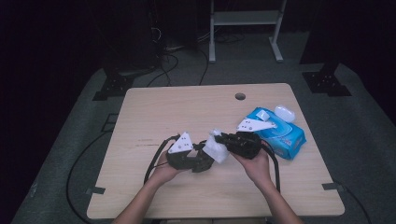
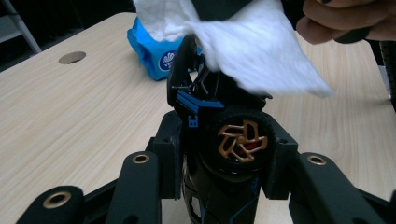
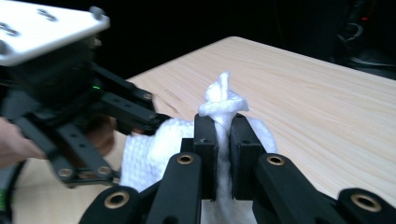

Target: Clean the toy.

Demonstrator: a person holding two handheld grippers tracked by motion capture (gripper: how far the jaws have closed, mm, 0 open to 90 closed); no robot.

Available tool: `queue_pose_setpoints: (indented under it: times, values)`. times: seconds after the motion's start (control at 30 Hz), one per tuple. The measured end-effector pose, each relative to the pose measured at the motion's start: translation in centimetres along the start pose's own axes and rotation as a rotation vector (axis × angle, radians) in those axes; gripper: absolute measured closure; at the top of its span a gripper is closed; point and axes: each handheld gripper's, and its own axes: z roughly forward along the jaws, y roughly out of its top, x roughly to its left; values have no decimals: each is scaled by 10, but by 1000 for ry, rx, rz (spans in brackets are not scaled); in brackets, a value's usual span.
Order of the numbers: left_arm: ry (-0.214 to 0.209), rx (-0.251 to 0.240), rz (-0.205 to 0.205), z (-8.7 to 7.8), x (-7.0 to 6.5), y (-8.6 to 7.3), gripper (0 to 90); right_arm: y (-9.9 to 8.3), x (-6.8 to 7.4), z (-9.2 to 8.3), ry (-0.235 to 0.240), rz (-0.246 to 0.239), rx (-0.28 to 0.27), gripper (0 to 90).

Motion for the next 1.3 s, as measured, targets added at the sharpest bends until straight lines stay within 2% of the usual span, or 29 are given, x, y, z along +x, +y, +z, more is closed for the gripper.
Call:
queue_pose_setpoints:
  times: [0.07,0.1,0.13,0.3,0.33,0.4,0.5,0.63,0.73,0.8,0.97,1.1,1.13,1.2,1.3]
  values:
    - [-3,-9,-6,0,-1,1,582,2,6,0,23,-17,-9,829]
    - [-3,-9,-6,0,-1,1,582,2,6,0,23,-17,-9,829]
    - [-1,-17,-9,-2,-1,2,583,4,8,1,16,-39,-7,828]
    - [5,-20,-13,-4,0,2,583,-1,-2,-1,-25,-22,8,828]
    - [1,-16,-13,-3,0,1,582,-5,-6,-1,-27,2,15,829]
    - [-2,-16,-13,-2,0,1,583,-6,-5,-1,-19,12,14,829]
    - [-10,-31,-16,-3,-1,2,582,3,6,-2,27,-18,-17,829]
    - [-4,-30,-12,-5,0,4,583,3,6,-1,13,-32,-17,829]
    - [-1,-26,-15,-5,0,2,583,-6,-4,-1,-27,-9,21,829]
    - [-6,-19,-10,-3,-1,2,583,-7,-4,-2,-23,0,20,829]
    - [-16,-44,-12,-6,-1,5,583,5,9,-5,7,-38,-22,829]
    - [-11,-53,-20,-9,0,6,583,2,4,-5,-4,-29,-19,829]
    - [-7,-46,-20,-9,0,5,583,-3,-2,-4,-21,-13,-1,829]
    - [-7,-36,-14,-7,0,3,583,-6,-4,-3,-25,-3,11,829]
    - [-14,-28,-13,-5,-1,3,583,-4,1,-3,-18,-16,5,829]
